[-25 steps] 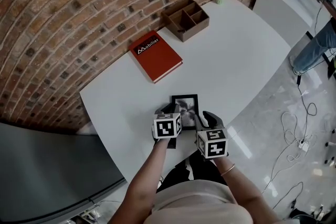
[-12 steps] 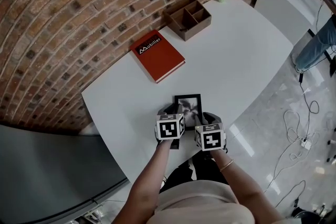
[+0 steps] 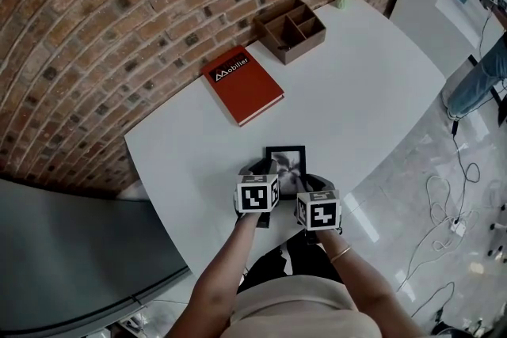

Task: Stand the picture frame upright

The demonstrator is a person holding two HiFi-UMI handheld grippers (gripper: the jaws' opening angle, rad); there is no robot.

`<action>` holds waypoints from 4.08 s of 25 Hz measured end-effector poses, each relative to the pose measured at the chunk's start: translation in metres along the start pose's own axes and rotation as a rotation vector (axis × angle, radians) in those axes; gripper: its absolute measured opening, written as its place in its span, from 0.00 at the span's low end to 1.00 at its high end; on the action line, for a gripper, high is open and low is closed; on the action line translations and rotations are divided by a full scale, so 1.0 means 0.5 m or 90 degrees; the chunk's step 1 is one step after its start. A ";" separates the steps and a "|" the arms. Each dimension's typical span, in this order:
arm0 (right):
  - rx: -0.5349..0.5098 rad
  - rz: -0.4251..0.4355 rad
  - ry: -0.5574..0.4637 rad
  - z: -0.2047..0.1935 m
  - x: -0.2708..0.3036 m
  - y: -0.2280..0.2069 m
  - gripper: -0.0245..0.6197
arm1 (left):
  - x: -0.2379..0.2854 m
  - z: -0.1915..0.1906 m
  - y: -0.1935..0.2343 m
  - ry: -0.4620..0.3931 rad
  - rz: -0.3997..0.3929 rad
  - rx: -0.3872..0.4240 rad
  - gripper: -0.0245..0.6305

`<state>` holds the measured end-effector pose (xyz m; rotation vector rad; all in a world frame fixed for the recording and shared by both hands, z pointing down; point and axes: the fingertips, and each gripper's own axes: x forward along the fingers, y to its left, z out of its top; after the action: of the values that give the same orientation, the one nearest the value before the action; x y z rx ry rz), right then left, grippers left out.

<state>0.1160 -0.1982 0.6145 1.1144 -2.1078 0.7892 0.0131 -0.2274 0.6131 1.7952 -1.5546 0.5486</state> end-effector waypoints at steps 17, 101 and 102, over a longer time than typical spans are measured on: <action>-0.062 0.036 -0.075 0.051 -0.045 0.043 0.16 | -0.121 0.054 0.005 -0.125 0.094 -0.017 0.14; -0.289 0.235 -0.265 0.438 0.445 0.891 0.15 | -0.384 0.231 0.961 -0.422 0.338 -0.099 0.13; -0.288 0.235 -0.262 0.437 0.448 0.890 0.15 | -0.382 0.231 0.961 -0.422 0.338 -0.100 0.13</action>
<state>-0.4203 -0.2620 0.5485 0.6910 -2.7071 0.2115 -0.5058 -0.2030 0.5083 1.5073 -2.4809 0.0373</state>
